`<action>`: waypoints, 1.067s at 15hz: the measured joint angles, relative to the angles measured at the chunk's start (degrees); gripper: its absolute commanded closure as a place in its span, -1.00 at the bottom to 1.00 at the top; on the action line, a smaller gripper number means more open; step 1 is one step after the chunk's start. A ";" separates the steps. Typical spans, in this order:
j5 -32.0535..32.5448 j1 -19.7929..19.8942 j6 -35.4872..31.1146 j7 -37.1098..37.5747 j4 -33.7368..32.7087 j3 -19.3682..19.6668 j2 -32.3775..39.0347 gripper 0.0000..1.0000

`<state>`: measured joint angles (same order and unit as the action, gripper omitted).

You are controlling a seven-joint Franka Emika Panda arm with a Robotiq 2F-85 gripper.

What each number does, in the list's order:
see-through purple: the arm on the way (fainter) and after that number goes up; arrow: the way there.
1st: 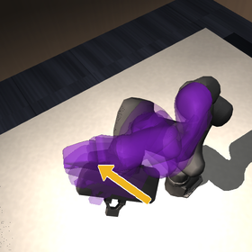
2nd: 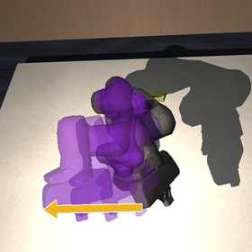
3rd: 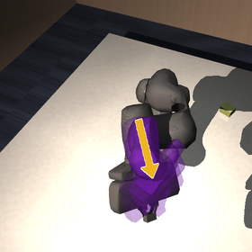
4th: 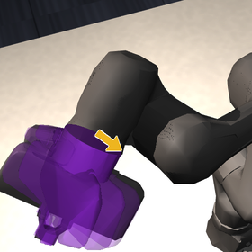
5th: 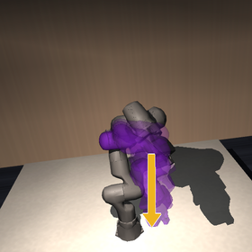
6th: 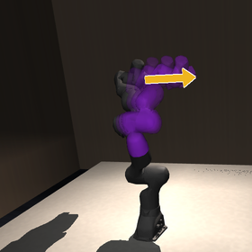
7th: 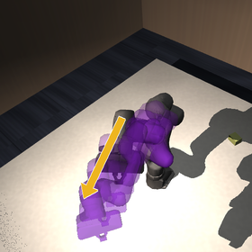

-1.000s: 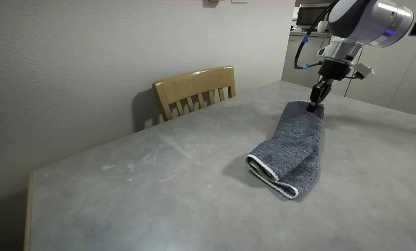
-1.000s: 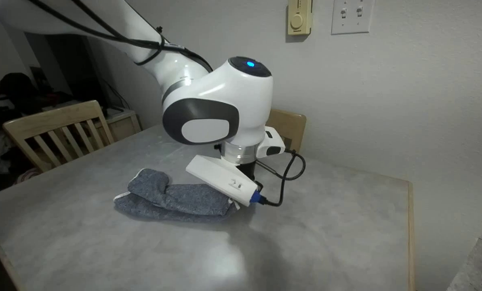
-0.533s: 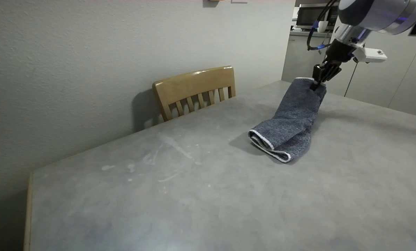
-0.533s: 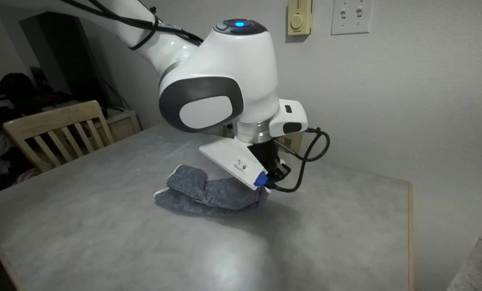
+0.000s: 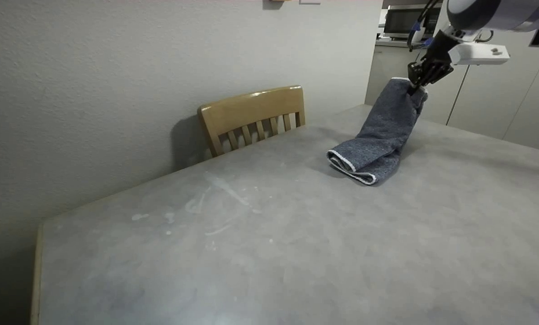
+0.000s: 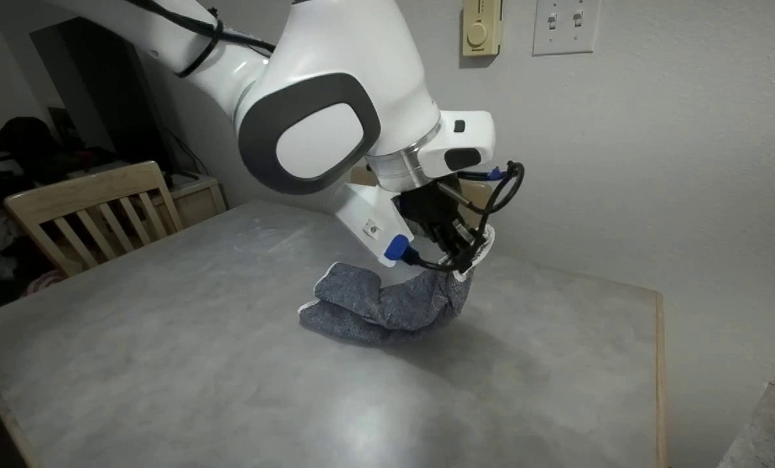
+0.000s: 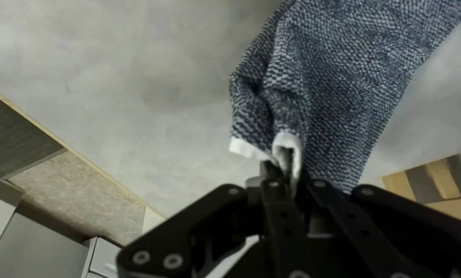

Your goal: Fold the grey towel from the right to the left

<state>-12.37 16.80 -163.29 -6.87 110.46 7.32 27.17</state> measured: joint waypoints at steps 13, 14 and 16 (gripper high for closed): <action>-5.26 -2.05 10.02 -3.89 0.86 -13.84 -1.37 0.96; -5.27 -2.10 12.45 -4.87 0.93 -14.20 -1.37 0.96; -5.26 -2.16 16.26 -6.58 1.02 -14.13 -1.38 0.96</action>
<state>-17.64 14.64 -147.03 -13.45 111.48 -6.82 25.79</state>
